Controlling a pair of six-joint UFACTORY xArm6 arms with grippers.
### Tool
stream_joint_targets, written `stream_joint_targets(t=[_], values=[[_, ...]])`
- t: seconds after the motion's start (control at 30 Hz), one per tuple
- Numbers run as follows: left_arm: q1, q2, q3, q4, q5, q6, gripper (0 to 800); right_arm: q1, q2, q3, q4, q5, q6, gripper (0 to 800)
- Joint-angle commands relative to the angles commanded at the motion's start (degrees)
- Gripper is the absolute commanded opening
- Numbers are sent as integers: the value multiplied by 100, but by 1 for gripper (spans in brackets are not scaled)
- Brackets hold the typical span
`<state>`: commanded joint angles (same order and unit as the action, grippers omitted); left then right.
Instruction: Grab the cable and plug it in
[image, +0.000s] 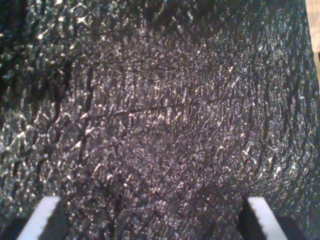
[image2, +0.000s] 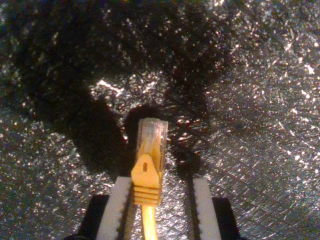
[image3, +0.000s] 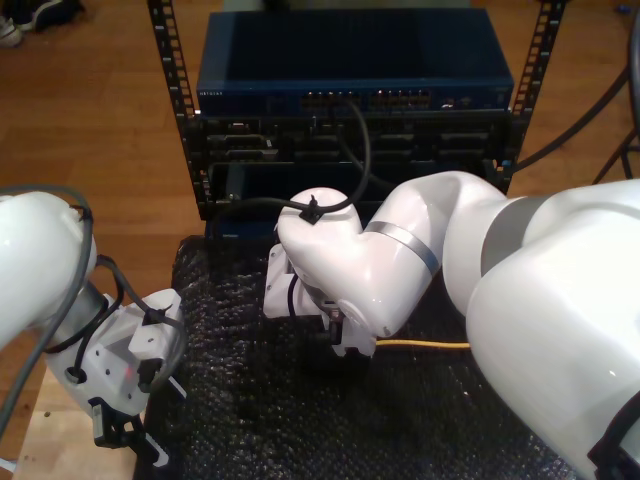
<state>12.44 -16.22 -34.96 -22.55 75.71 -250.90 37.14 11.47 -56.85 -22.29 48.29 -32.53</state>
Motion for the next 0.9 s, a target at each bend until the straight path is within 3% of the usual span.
stream_joint_targets(t=[0.23,0.37,0.5,0.57,0.9], values=[[0,0,0,9,0,0,800,9,-26,9,-53,0,0,189],[0,0,0,0,0,0,800,9,-18,18,-88,0,0,184],[0,0,0,9,0,9,800,9,-18,26,-97,0,0,125],[9,0,0,9,0,0,800,9,-26,18,-105,0,0,49],[9,0,0,9,0,0,800,-9,-185,0,-185,-9,-53,9]])
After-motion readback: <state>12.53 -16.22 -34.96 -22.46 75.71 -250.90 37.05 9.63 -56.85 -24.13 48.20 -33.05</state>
